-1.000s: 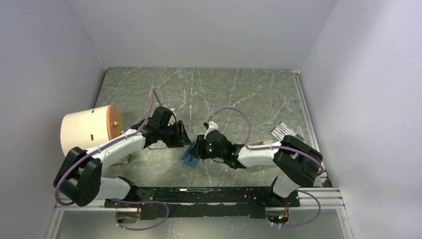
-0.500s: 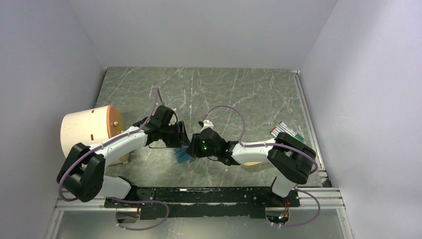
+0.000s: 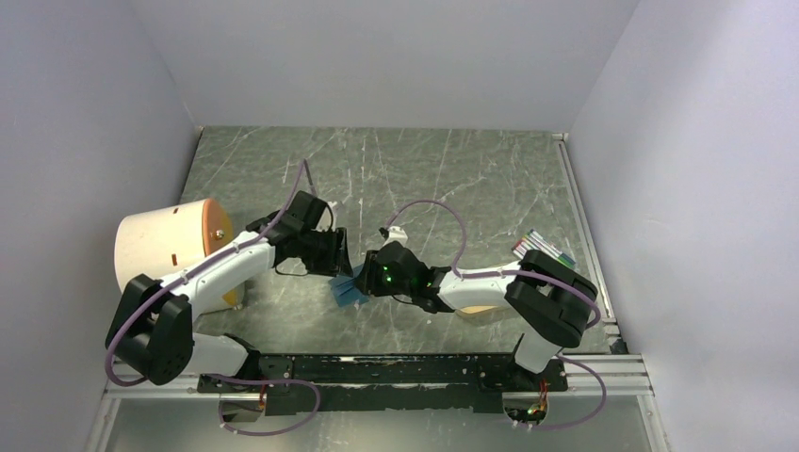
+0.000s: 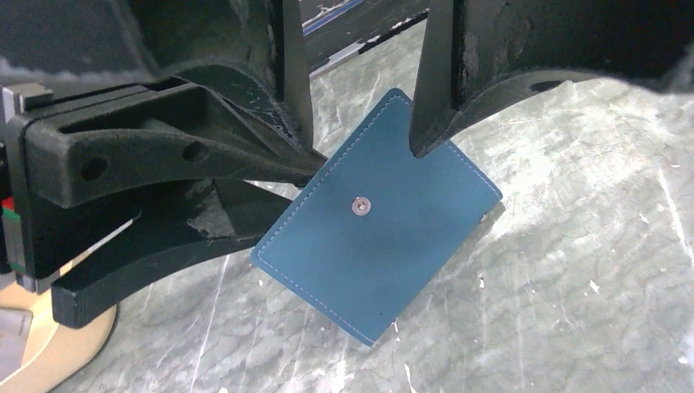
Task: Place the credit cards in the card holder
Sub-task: Open the card holder at the center of the board.
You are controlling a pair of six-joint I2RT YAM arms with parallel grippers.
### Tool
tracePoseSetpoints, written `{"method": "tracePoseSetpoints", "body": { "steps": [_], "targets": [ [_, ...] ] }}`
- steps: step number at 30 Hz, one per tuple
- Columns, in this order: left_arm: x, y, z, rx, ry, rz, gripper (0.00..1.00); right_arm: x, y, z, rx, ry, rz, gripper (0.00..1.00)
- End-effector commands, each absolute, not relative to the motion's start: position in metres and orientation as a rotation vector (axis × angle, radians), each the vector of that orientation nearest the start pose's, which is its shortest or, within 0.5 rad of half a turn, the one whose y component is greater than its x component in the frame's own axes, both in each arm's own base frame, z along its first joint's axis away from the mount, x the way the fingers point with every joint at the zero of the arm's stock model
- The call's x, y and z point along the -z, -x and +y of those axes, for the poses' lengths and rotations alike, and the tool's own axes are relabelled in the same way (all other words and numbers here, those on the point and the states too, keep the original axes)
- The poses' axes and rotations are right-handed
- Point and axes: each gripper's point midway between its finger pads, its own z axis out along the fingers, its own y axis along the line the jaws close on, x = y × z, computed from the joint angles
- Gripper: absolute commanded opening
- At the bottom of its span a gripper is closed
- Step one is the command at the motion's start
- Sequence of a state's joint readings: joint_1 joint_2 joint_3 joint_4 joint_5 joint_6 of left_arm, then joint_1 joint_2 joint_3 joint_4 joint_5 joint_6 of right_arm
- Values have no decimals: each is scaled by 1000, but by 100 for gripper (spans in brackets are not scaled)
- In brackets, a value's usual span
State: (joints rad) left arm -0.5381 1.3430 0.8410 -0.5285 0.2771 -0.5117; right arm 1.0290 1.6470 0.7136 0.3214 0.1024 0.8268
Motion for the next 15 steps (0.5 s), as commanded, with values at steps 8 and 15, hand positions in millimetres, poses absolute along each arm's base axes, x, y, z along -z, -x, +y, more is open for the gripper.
{"method": "tracePoseSetpoints", "body": {
  "steps": [8, 15],
  "targets": [
    [-106, -226, -207, 648, -645, 2494, 42, -61, -226, 379, -944, 80, 2281, 38],
    [-110, -229, -210, 619, -805, 2353, 52, -61, -231, 379, -963, 60, 2281, 38]
  ]
}}
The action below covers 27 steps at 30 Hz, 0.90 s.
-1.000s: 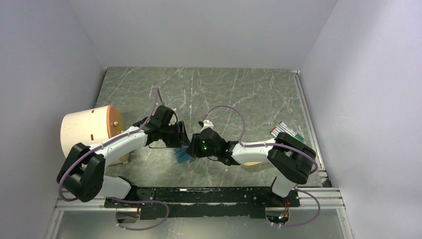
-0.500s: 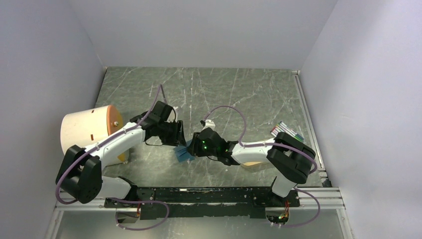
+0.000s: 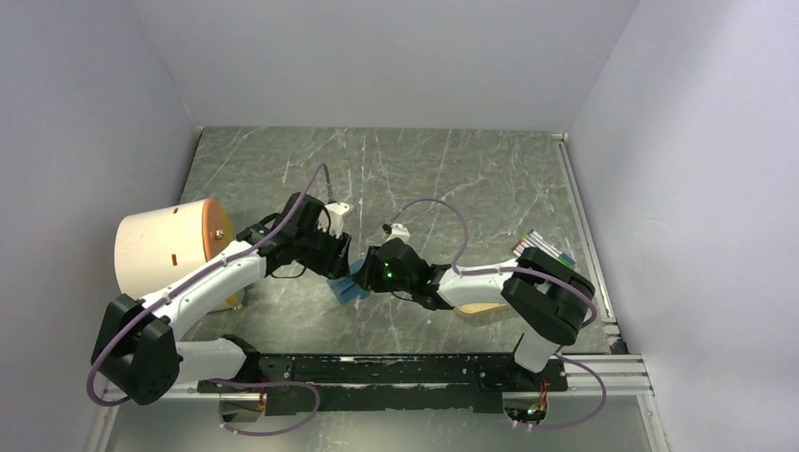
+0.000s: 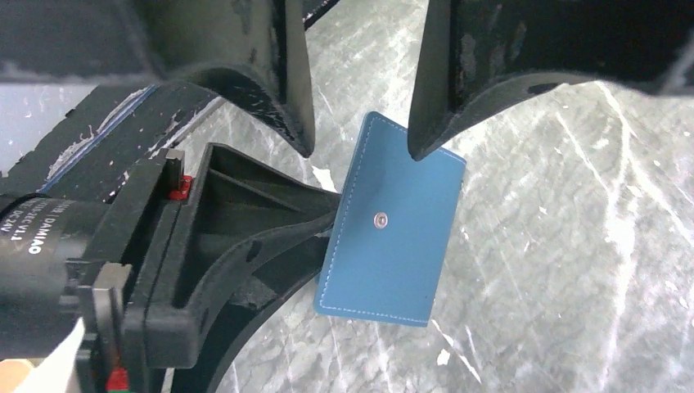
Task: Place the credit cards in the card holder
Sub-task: Open the card holder at the center of the board.
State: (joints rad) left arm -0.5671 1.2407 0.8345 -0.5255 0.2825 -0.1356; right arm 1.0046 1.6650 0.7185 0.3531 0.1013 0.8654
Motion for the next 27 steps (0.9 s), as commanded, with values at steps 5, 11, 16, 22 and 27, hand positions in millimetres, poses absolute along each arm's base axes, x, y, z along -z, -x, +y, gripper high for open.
{"method": "tracePoseSetpoints", "body": {
  "steps": [5, 11, 16, 22, 27],
  "targets": [
    [-92, -232, -212, 598, -826, 2441, 58, -62, -234, 379, -973, 45, 2280, 38],
    [-70, -236, -213, 569, -811, 2522, 54, -62, -236, 373, -974, 31, 2277, 38],
    [-62, -243, -213, 531, -768, 2556, 21, -61, -233, 365, -964, 27, 2297, 38],
    [-103, -249, -247, 820, -425, 2433, 9, -95, -229, 326, -925, 40, 2294, 54],
    [-120, -248, -260, 1022, -156, 2340, 9, -101, -220, 297, -831, 32, 2287, 65]
  ]
}}
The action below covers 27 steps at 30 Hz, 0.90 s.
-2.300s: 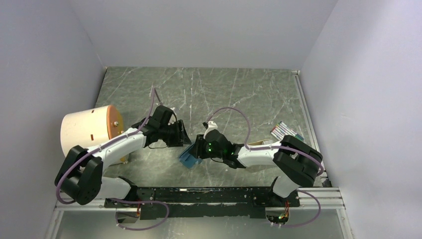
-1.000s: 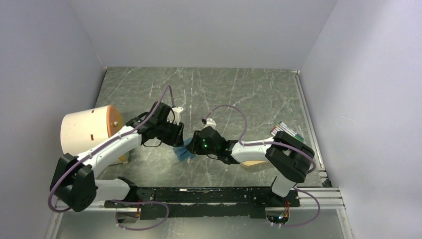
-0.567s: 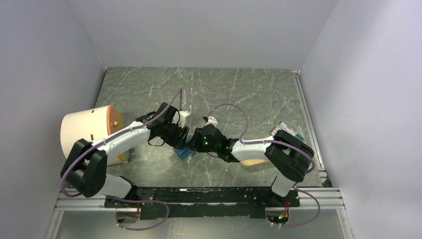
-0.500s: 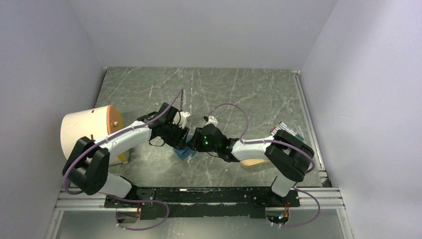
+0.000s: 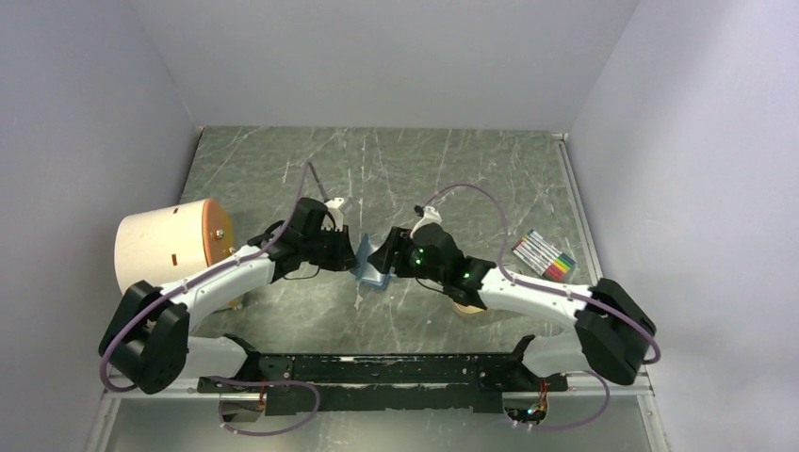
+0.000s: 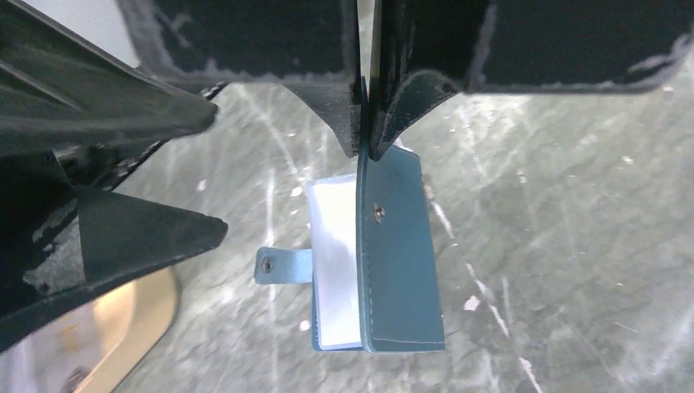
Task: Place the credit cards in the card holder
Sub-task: Open the card holder at the center of the board.
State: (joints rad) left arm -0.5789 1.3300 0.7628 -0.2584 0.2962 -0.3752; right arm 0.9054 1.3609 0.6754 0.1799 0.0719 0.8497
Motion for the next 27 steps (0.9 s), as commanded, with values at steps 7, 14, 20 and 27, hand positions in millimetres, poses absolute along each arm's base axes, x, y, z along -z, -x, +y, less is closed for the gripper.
{"method": "tracePoseSetpoints", "body": {
  "steps": [7, 14, 20, 27],
  "targets": [
    [-137, -241, -261, 1233, -11, 2245, 9, -90, -229, 257, -668, -35, 2262, 74],
    [-171, -224, -261, 1437, -45, 2089, 9, -106, -235, 261, -918, -38, 2184, 73],
    [-200, -218, -261, 1458, -117, 2008, 9, -147, -234, 272, -1149, -49, 2061, 69],
    [-229, -209, -262, 1506, -190, 1919, 9, -190, -230, 274, -1406, -181, 1923, 59]
  ]
}}
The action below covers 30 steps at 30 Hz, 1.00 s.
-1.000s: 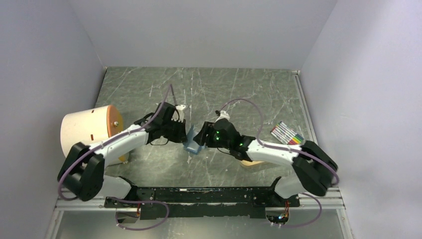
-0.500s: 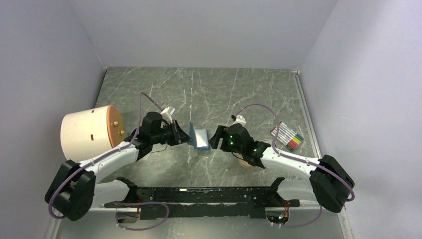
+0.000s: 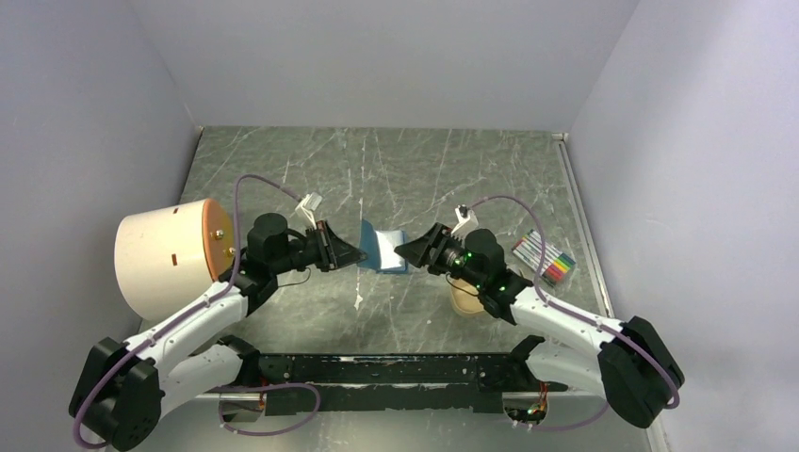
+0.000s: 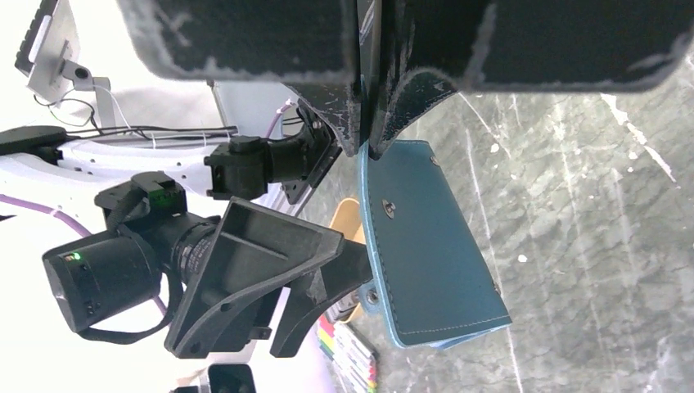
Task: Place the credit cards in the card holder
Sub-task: Open the card holder at the center of the board.
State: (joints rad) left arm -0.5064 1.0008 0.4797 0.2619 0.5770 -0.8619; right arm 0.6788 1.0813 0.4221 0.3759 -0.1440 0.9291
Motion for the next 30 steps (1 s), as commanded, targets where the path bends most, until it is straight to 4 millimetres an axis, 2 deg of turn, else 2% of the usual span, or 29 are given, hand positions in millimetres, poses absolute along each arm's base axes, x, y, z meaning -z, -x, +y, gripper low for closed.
{"method": "tracePoseSetpoints", "body": {
  "steps": [1, 3, 5, 7, 10, 18, 21, 24, 30],
  "targets": [
    [-232, -208, -262, 1510, -201, 1909, 9, -196, -230, 274, -1426, -191, 1909, 59],
    [-239, -205, -262, 1520, -214, 1885, 9, -201, -228, 273, -1449, -211, 1900, 59],
    [-246, -204, -261, 1528, -217, 1862, 9, -197, -229, 269, -1427, -261, 1927, 67],
    [-252, -202, -260, 1532, -219, 1840, 9, -192, -230, 262, -1401, -305, 1929, 71],
    [-259, -202, -258, 1520, -227, 1829, 9, -188, -230, 254, -1388, -334, 1921, 71],
    [-282, -195, -258, 1567, -241, 1760, 9, -197, -227, 258, -1470, -351, 1898, 71],
    [-284, -193, -258, 1582, -250, 1749, 9, -209, -224, 260, -1533, -336, 1847, 64],
    [-284, -191, -259, 1602, -253, 1742, 9, -225, -220, 261, -1605, -319, 1777, 52],
    [-279, -189, -260, 1623, -251, 1743, 9, -230, -216, 263, -1652, -303, 1745, 39]
  ]
}}
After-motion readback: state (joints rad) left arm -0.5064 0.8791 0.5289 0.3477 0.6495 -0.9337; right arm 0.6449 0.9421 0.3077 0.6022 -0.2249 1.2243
